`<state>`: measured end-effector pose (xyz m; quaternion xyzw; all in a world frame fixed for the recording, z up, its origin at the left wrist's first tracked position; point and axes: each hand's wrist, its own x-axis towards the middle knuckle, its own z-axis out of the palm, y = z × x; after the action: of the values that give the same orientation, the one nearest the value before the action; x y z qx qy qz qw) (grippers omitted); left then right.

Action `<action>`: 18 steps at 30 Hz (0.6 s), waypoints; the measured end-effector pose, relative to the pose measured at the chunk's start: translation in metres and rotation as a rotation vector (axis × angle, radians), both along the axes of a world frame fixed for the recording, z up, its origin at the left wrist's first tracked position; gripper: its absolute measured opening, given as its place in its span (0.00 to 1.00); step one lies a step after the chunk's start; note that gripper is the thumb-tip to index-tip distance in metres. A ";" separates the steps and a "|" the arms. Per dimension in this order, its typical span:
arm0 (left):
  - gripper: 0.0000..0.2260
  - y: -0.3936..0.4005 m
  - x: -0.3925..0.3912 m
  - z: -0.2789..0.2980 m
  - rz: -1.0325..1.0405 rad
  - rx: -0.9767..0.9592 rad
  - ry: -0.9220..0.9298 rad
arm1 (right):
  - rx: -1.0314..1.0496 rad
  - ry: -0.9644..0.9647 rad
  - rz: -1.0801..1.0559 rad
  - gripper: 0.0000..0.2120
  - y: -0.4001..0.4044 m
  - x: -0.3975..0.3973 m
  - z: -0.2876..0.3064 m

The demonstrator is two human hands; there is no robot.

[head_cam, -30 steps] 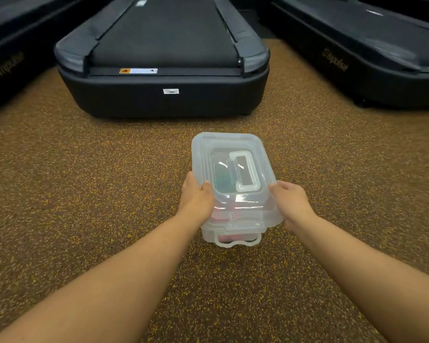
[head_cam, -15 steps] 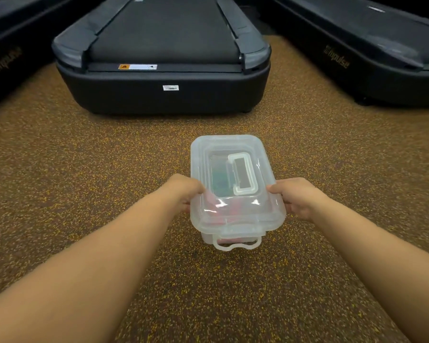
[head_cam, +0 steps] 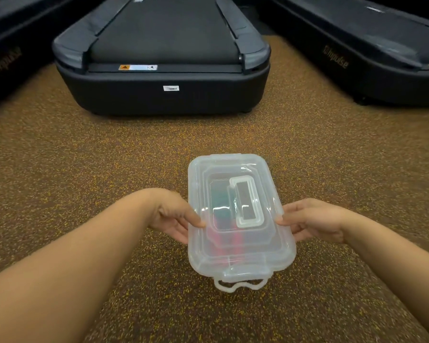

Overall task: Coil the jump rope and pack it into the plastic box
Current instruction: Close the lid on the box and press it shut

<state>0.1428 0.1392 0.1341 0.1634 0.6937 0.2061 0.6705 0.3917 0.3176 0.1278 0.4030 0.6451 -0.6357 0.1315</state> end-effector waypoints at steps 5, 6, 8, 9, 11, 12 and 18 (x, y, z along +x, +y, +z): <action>0.53 0.020 -0.009 -0.009 -0.013 0.101 0.206 | -0.005 0.111 0.012 0.20 0.013 -0.010 0.000; 0.53 0.029 -0.007 -0.012 0.059 0.141 0.297 | 0.036 0.151 -0.062 0.19 0.016 -0.019 0.000; 0.42 0.048 -0.003 -0.018 0.249 0.239 0.539 | 0.138 0.208 -0.233 0.18 0.024 -0.042 -0.005; 0.36 0.057 -0.002 -0.021 0.288 0.278 0.696 | 0.193 0.207 -0.298 0.19 0.029 -0.054 -0.009; 0.27 0.073 -0.001 -0.021 0.223 0.325 0.956 | 0.273 0.181 -0.344 0.22 0.036 -0.077 -0.013; 0.24 0.079 -0.001 -0.021 0.169 0.345 1.039 | 0.295 0.174 -0.338 0.23 0.038 -0.087 -0.014; 0.20 0.106 -0.005 -0.028 0.007 0.319 1.180 | 0.344 0.078 -0.314 0.30 0.054 -0.123 -0.022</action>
<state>0.1379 0.2454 0.1063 0.3459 0.9093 0.1844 0.1396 0.2687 0.3717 0.1063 0.4900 0.6780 -0.5441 -0.0644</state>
